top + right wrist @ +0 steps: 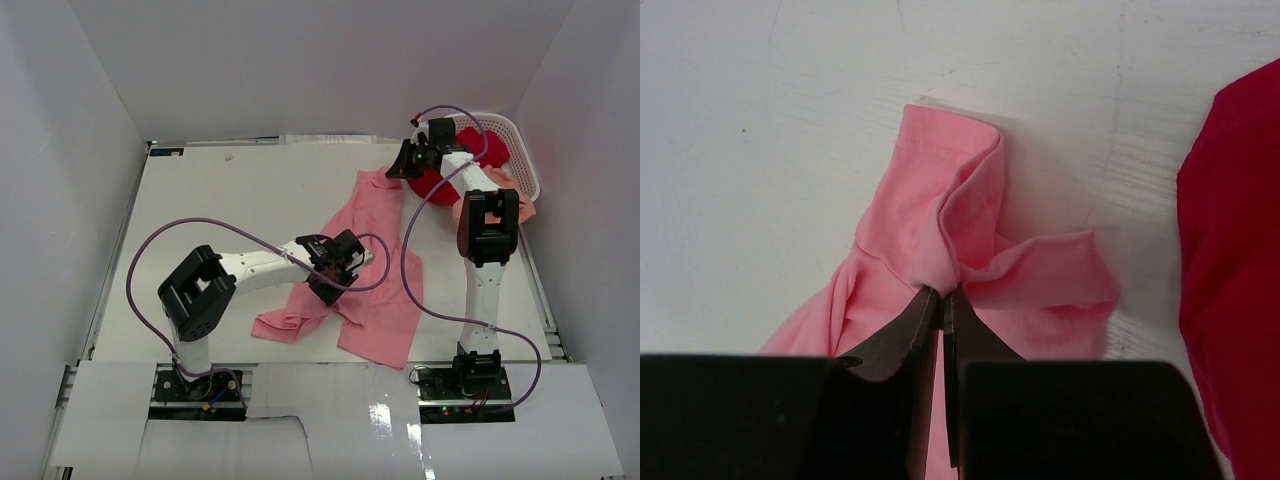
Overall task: Fold and stack the t-shirts
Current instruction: Flatten out the tshirt
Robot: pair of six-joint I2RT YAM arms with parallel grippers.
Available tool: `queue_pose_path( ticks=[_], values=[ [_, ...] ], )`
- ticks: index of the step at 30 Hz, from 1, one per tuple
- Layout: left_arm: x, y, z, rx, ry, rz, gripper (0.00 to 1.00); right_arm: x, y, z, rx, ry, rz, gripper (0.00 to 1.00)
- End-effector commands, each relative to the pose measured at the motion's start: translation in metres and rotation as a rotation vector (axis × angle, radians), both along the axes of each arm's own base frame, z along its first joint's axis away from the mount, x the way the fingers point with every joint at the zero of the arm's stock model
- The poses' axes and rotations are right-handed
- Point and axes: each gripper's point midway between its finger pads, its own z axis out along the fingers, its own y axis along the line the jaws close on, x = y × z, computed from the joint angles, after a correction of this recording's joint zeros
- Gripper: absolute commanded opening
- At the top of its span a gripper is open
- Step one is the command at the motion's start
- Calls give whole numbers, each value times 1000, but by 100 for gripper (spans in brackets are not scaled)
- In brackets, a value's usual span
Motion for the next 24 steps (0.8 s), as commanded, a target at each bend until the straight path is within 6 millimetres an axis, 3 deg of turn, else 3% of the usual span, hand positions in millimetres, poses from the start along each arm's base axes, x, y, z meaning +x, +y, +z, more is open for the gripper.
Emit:
queue_pose_path(
  ticks=[1, 6, 10, 12, 14, 15, 16, 18, 19, 20, 21, 22, 24],
  values=[
    [5, -2, 15, -18, -39, 13, 36, 3, 1, 34, 13, -83, 15, 8],
    [9, -4, 32, -43, -71, 30, 2, 3, 1, 33, 14, -80, 16, 8],
    [19, -11, 63, -100, -105, 64, 0, 2, 1, 30, 13, -72, 14, 8],
    [36, -12, 99, -211, -112, 113, 0, 1, 0, 30, 11, -70, 12, 8],
    [77, 12, 128, -337, -103, 235, 0, -2, 0, 27, 7, -61, 10, 8],
    [87, 20, 139, -411, -67, 275, 0, -3, -1, 31, 6, -67, 9, 8],
    [123, 61, 150, -445, -101, 413, 0, -5, -1, 31, 7, -65, 10, 8],
    [152, 93, 158, -490, -124, 523, 0, -12, 0, 34, 12, -64, 8, 8],
    [172, 118, 152, -482, -131, 595, 0, -15, -1, 34, 11, -65, 4, 8],
    [182, 126, 149, -479, -139, 618, 0, -15, 0, 36, 14, -76, 2, 8],
    [192, 130, 149, -477, -147, 627, 0, -20, 0, 38, 11, -74, 1, 8],
    [201, 135, 131, -453, -115, 638, 0, -22, -1, 38, 6, -75, -4, 8],
    [213, 132, 123, -444, -96, 629, 0, -24, 0, 42, 6, -80, 0, 8]
  ],
)
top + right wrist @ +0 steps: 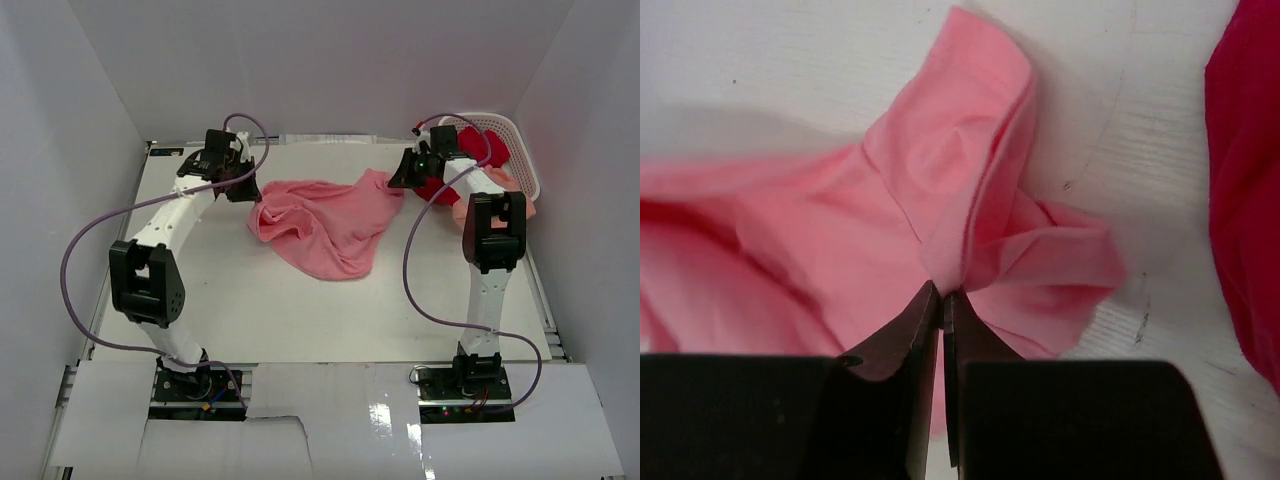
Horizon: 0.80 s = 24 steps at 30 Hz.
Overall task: Fold and stack the t-shirts
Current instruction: Flatten out the tshirt
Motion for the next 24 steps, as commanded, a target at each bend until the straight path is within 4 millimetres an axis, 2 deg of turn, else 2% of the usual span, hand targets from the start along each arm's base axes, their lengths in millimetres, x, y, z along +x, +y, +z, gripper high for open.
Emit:
queue_pose_path(
  ticks=[1, 2, 6, 9, 11, 13, 15, 19, 22, 24],
  values=[
    [-1, -40, -18, -57, 74, -124, 0, 7, 4, 50, 16, -130, 9, 8],
    [2, -42, -33, -59, 111, -128, 0, 7, 5, 51, 17, -132, 10, 8],
    [10, -52, -52, -92, 162, -133, 2, 6, 9, 54, 16, -136, 18, 8],
    [15, -53, -50, -89, 149, -128, 2, 7, 10, 56, 13, -141, 19, 8],
    [19, -52, -40, -83, 115, -126, 2, 7, 10, 60, 13, -149, 22, 8],
    [22, -51, -20, -87, 66, -133, 3, 6, 12, 67, 21, -160, 28, 8],
    [23, -48, -5, -78, 28, -130, 7, 5, 13, 79, 25, -179, 32, 8],
    [21, -44, 9, -55, 22, -123, 11, -1, 20, 94, 24, -207, 42, 8],
    [23, -41, 31, -49, -24, -113, 12, -6, 26, 120, 39, -251, 59, 8],
    [29, -39, 53, -44, -82, -103, 14, -10, 29, 148, 47, -293, 74, 8]
  ],
)
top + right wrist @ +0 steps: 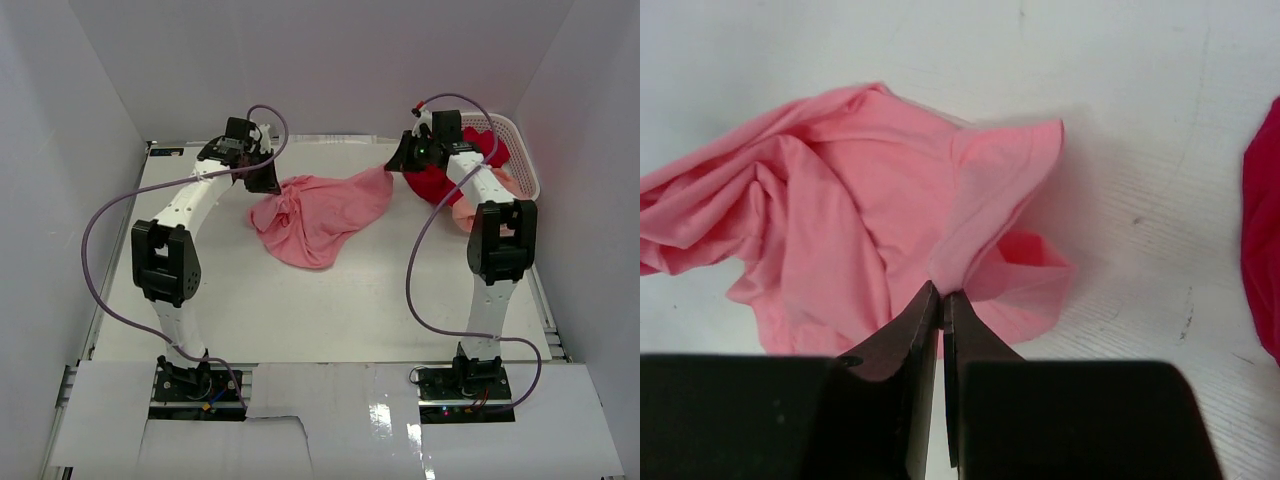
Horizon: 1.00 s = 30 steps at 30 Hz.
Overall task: Fold and stack the t-shirts
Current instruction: Flatten out the tshirt
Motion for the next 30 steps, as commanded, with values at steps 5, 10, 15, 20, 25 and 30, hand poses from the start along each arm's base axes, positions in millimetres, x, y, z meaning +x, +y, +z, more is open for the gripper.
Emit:
queue_pose_path(
  ticks=[5, 10, 15, 20, 25, 30],
  values=[
    [7, 18, 115, 33, -234, 53, 17, -36, 15, 169, 51, -324, 68, 8],
    [6, 54, 172, 96, -362, 254, 5, -98, 7, 262, 79, -525, 83, 8],
    [-38, 82, 266, -1, -695, 365, 1, -199, -10, 355, 109, -806, 82, 8],
    [-89, 97, 328, -70, -864, 381, 1, -260, -18, 389, 137, -905, 90, 8],
    [-146, 103, 359, -156, -966, 352, 5, -332, -14, 389, 243, -960, 177, 8],
    [-187, 90, 344, -229, -975, 236, 8, -390, -16, 361, 257, -998, 238, 8]
  ],
)
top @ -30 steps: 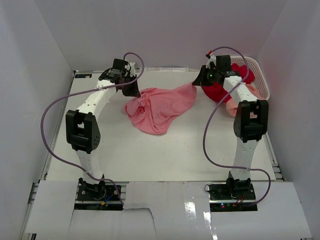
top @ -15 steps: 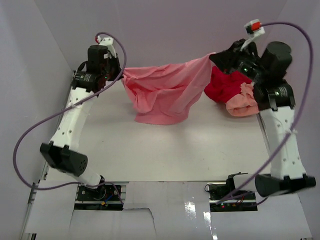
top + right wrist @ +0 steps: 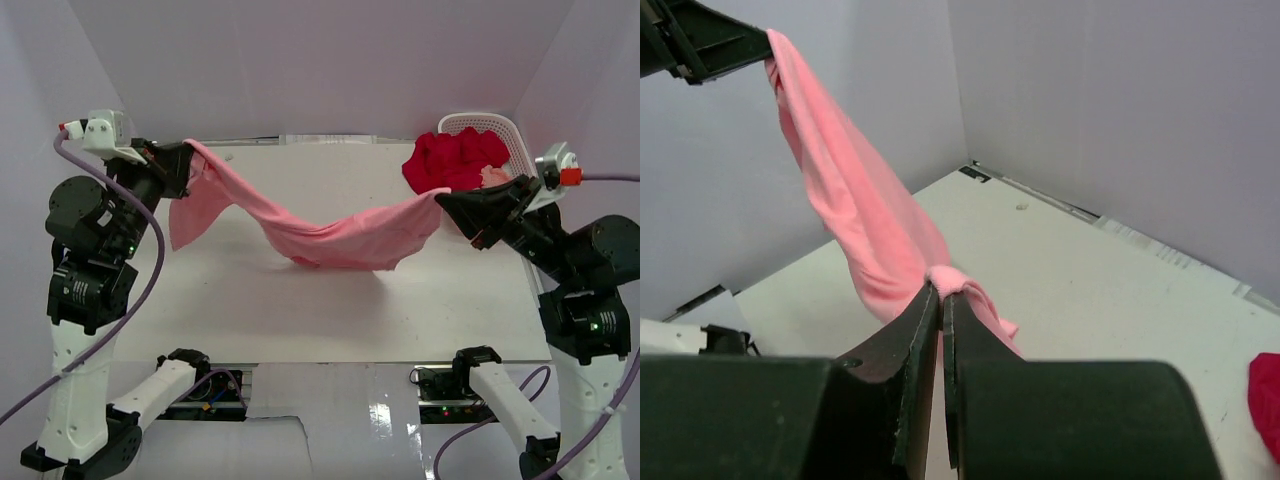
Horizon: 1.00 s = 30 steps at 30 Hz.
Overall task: Fold and stack the t-shirts
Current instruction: Flatten out the tshirt
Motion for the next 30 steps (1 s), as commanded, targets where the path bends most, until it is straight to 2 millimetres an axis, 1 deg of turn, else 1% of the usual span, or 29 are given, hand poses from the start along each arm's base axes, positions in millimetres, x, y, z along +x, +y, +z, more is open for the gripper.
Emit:
queue_pose_path(
  ticks=[1, 2, 3, 4, 5, 6, 7, 8, 9, 10, 11, 12, 13, 16, 17, 18, 19, 20, 22, 23, 24, 25, 26, 27, 28, 29, 30],
  values=[
    [-14, -18, -21, -4, 29, -116, 8, -61, -3, 11, 4, -140, 53, 8],
    [-31, -16, -16, -13, -1, -129, 9, -70, -6, 13, 5, -163, 47, 8],
    [-33, -16, -25, -14, 13, -133, 9, -80, -9, 16, 10, -182, 33, 8],
    [-41, -15, -26, -22, 5, -142, 9, -97, -12, 22, 15, -223, 30, 8],
    [-57, -12, -20, -29, -31, -147, 9, -105, -14, 27, 16, -240, 30, 8],
    [-63, -11, -19, -32, -42, -152, 9, -114, -15, 32, 19, -260, 29, 8],
    [-69, -9, -19, -36, -53, -151, 9, -129, -17, 43, 20, -292, 32, 8],
    [-76, -8, -17, -36, -69, -158, 9, -137, -18, 48, 17, -309, 38, 8],
    [-90, -5, -9, -38, -114, -163, 9, -144, -19, 53, 18, -327, 40, 8],
    [-97, -4, -8, -36, -131, -167, 9, -158, -21, 63, 20, -371, 41, 8],
    [-103, -3, -6, -34, -152, -169, 9, -165, -21, 68, 22, -395, 43, 8],
    [-118, 1, 2, -41, -204, -170, 9, -172, -23, 72, 29, -421, 37, 8],
    [-121, 2, 0, -42, -211, -169, 9, -184, -26, 79, 39, -462, 28, 8],
    [-132, 6, 1, -44, -231, -167, 5, -199, -33, 91, 62, -520, -13, 8],
    [-132, 5, -2, -46, -226, -171, 5, -210, -38, 100, 78, -559, -41, 8],
    [-134, 5, -5, -55, -224, -172, 5, -217, -41, 103, 91, -580, -51, 8],
    [-135, 6, -4, -59, -228, -169, 5, -223, -43, 107, 104, -595, -59, 8],
    [-133, 8, -8, -65, -218, -158, 5, -225, -44, 110, 118, -599, -66, 8],
    [-131, 9, -13, -73, -205, -146, 7, -210, -44, 107, 122, -548, -83, 8],
    [-125, 9, -22, -69, -180, -140, 8, -200, -41, 100, 112, -516, -73, 8],
    [-120, 9, -28, -69, -164, -133, 8, -171, -37, 84, 104, -429, -78, 8],
    [-114, 8, -36, -72, -141, -128, 9, -152, -35, 73, 108, -371, -83, 8],
    [-103, 6, -48, -69, -102, -123, 8, -136, -31, 61, 97, -325, -68, 8],
    [-87, 1, -70, -64, -49, -123, 8, -102, -26, 36, 101, -222, -64, 8],
    [-76, -2, -85, -76, -9, -121, 7, -83, -24, 22, 108, -161, -72, 8],
    [-65, -4, -99, -85, 30, -112, 3, -66, -22, 7, 107, -107, -73, 8],
    [-45, -9, -130, -86, 109, -102, 2, -45, -18, -9, 96, -45, -66, 8]
  ],
)
